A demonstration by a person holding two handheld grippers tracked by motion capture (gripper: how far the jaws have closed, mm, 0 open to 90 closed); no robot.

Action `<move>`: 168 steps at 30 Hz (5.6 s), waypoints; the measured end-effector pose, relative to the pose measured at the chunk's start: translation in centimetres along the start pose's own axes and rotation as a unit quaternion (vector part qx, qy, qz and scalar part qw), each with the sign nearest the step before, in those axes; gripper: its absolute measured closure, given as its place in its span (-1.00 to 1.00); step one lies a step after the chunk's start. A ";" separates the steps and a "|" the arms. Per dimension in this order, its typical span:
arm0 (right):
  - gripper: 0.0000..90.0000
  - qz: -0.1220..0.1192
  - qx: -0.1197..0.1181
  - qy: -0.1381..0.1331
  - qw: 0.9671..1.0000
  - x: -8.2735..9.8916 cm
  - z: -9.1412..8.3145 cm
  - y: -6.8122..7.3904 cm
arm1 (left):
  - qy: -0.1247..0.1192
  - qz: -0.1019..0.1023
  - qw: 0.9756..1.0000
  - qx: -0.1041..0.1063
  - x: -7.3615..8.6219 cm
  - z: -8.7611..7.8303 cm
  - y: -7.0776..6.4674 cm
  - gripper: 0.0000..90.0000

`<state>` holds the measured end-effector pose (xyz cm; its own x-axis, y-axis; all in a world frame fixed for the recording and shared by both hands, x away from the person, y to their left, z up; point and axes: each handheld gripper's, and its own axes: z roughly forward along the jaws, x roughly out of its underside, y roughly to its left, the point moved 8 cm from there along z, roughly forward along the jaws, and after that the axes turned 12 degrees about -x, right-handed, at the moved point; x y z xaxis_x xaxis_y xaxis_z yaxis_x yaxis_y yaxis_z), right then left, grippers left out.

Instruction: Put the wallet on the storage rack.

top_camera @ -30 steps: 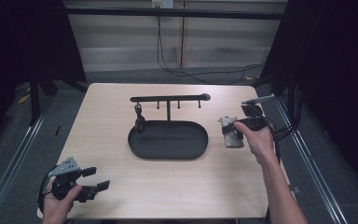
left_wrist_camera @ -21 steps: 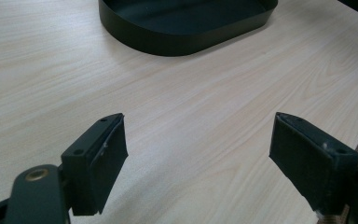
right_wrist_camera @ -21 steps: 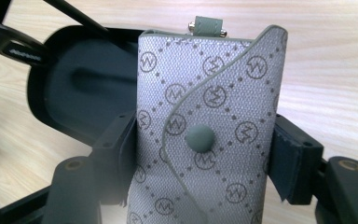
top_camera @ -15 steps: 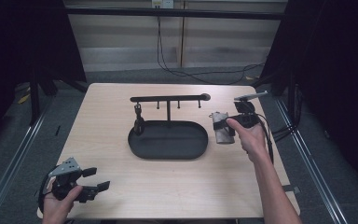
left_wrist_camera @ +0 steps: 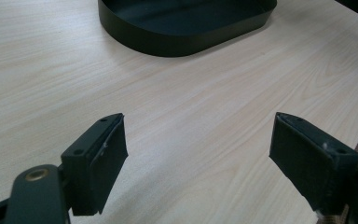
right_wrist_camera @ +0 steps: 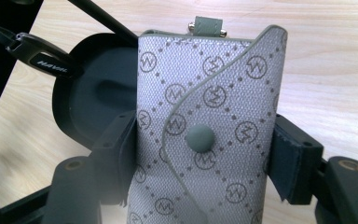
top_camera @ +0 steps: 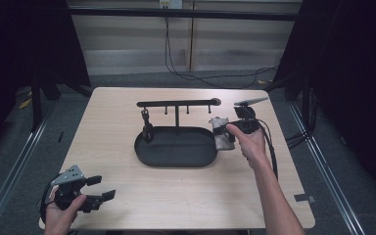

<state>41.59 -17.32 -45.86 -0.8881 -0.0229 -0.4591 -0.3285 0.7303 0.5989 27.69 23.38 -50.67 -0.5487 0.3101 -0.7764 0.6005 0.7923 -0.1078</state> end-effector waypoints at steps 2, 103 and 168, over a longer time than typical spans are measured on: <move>-0.26 0.001 0.000 0.003 1.000 0.0 0.5 0.1 | 0.001 0.000 1.000 0.001 0.0 0.0 0.0 -0.59; -0.69 -0.069 0.028 -0.023 0.997 1.3 7.2 -0.8 | 0.003 -0.020 1.000 -0.004 0.1 0.1 0.5 -0.59; -0.62 -0.100 0.101 -0.109 0.984 14.7 -6.8 -5.4 | 0.013 -0.036 0.999 -0.016 0.3 0.4 0.6 -0.59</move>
<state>28.09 -26.29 -51.42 -0.7144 -0.0492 -0.6980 -0.3999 0.8473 0.3494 28.15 23.78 -51.18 -0.6052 0.2654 -0.7505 0.5407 0.8290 -0.1428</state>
